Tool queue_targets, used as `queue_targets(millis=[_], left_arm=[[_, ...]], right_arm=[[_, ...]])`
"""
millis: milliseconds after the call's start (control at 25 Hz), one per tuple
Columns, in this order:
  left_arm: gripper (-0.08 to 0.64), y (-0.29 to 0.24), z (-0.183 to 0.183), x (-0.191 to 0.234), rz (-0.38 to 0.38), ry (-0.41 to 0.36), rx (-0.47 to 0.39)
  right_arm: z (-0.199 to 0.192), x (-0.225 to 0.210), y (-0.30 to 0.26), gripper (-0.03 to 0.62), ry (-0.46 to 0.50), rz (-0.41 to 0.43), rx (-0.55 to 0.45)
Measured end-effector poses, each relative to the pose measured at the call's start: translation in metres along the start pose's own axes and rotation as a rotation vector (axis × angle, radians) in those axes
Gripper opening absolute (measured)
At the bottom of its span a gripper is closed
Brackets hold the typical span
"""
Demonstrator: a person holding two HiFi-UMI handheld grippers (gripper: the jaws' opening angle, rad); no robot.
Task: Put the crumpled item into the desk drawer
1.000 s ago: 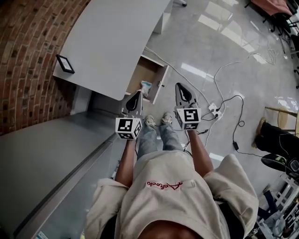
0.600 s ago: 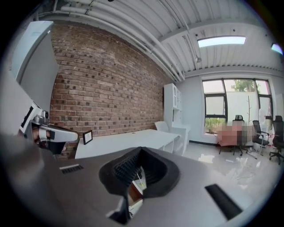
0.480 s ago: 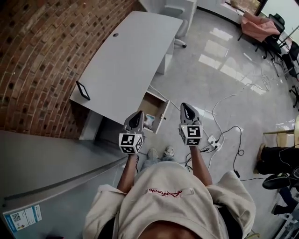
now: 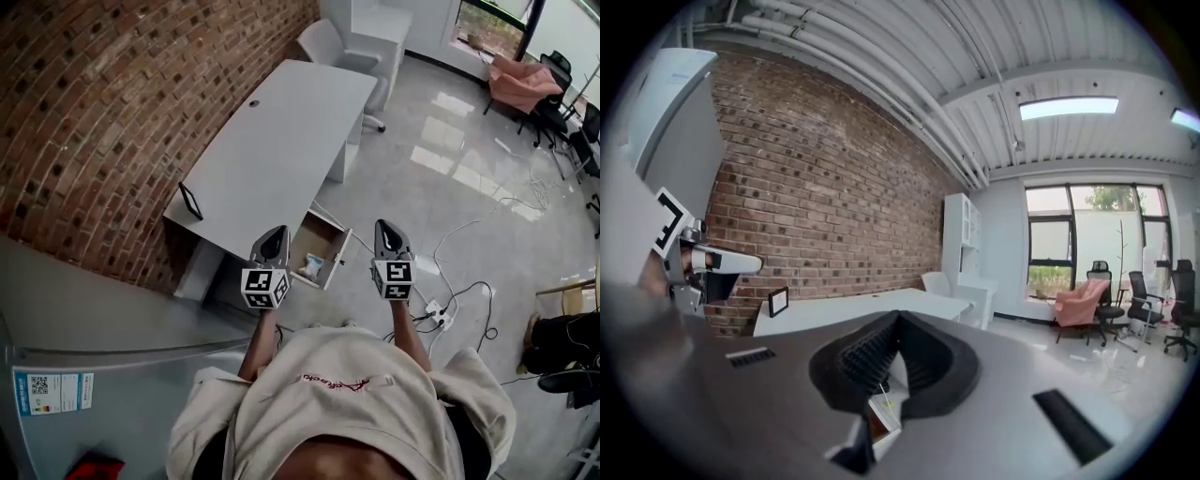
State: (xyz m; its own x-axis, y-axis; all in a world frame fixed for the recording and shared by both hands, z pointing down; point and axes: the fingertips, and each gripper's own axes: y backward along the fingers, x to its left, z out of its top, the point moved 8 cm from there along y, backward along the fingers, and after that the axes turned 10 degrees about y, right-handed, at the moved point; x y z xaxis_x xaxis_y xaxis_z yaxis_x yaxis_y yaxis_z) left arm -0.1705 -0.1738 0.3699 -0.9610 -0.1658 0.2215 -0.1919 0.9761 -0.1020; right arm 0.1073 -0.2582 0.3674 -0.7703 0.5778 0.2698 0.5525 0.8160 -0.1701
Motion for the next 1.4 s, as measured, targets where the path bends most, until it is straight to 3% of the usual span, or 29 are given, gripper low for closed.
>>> queue_targets(millis=[520,1400], left_arm=[[0.009,-0.009,0.013,0.001,-0.002,-0.016,-0.031],[0.009,-0.008,0.004,-0.007,-0.012,-0.008,-0.007]], right_arm=[[0.022,-0.006,0.002,0.012,0.03,-0.005,-0.043],[0.015,0.0,0.007,0.012,0.013,0.008,-0.024]])
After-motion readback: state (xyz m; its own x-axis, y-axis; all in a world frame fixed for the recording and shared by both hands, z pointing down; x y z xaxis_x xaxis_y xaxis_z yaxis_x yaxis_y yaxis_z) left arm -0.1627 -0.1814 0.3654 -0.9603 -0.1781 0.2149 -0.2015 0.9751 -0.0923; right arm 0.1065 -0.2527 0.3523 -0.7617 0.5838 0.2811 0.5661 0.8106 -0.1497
